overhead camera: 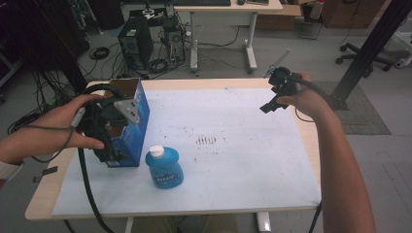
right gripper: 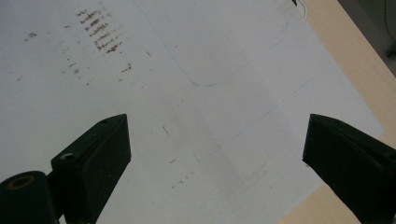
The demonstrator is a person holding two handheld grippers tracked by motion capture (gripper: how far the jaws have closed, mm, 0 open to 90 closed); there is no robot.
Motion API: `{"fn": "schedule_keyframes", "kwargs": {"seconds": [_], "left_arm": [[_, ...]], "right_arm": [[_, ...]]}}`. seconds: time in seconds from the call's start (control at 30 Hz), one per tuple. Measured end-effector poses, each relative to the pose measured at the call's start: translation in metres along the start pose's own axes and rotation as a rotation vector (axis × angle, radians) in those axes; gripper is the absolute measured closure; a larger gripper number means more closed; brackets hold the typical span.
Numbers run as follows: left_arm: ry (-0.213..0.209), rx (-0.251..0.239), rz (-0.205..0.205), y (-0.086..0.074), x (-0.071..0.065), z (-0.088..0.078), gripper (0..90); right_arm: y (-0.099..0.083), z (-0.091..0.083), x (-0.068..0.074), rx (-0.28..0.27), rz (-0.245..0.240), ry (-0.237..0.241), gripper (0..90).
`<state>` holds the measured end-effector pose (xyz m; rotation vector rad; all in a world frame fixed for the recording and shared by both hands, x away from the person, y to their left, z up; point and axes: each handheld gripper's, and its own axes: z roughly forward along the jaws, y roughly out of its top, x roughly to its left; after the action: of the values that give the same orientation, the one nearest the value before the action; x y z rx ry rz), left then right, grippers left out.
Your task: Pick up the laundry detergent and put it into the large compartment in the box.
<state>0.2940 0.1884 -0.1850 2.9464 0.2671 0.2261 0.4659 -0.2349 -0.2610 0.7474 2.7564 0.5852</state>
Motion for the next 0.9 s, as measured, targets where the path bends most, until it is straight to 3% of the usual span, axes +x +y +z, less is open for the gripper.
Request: {"fn": "schedule_keyframes", "kwargs": {"seconds": [0.63, 0.9], "left_arm": [[-0.014, 0.003, 0.021, 0.016, 0.003, 0.002, 6.4], [-0.024, -0.027, 0.012, 0.022, 0.004, 0.004, 6.0]], "right_arm": [[-0.002, -0.003, 0.0, -0.004, 0.003, -0.004, 7.8], [-0.002, -0.003, 0.001, 0.0, 0.008, -0.008, 7.8]]}}
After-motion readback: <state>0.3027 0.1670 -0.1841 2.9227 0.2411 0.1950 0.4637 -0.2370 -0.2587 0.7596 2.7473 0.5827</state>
